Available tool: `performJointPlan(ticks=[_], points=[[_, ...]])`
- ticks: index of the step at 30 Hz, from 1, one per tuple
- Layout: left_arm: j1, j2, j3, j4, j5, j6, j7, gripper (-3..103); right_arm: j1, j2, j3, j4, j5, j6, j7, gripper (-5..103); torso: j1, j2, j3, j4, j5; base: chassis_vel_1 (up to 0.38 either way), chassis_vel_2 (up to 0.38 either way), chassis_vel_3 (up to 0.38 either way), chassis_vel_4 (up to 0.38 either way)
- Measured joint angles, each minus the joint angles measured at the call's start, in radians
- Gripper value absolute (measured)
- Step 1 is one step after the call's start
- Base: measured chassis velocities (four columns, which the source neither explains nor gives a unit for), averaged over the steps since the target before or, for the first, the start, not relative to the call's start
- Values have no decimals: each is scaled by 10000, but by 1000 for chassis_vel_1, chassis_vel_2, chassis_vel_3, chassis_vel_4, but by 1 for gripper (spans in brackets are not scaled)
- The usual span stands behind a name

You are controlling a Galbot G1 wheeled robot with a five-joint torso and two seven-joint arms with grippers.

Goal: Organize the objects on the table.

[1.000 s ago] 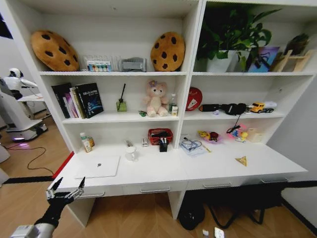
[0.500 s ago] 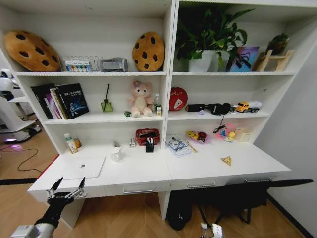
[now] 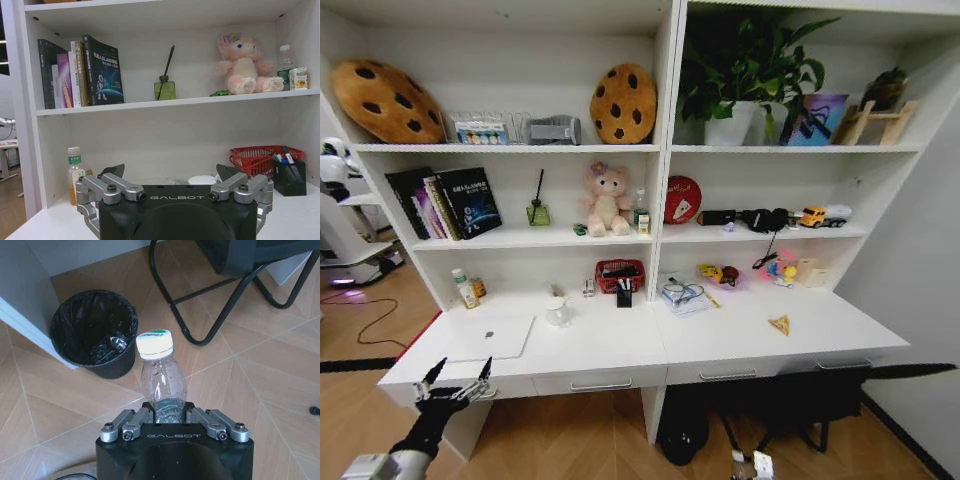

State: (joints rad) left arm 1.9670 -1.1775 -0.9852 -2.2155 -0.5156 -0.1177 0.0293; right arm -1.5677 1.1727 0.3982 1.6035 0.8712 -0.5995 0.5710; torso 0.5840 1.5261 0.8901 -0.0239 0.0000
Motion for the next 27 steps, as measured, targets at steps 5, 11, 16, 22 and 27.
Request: performJointPlan(ticks=[5,11,16,22,27], points=[[0,-1,1,0,0,0,0,100,51,127,-36,-114,-628,203,-261,24,0,0,0,0,2,-141,-139,133,152],[0,0,3,0,0,0,1,100,548,246,-326,-1084,-3954,1405,-3436,24,0,0,1,-2,4,-90,-112,72,75],[0,0,2,0,0,0,-1,100,1328,452,-508,-2198,-6384,2612,-5752,24,0,0,1,3,-1,8,11,-8,-5],[0,0,2,0,0,0,-1,100,2403,1118,-587,-4009,-7396,3516,-6749,24,0,0,1,0,-1,0,0,0,0],[0,0,3,0,0,0,1,100,3571,1719,-422,-5728,-8208,4357,-6747,24,1,0,1,-2,0,0,0,0,0]])
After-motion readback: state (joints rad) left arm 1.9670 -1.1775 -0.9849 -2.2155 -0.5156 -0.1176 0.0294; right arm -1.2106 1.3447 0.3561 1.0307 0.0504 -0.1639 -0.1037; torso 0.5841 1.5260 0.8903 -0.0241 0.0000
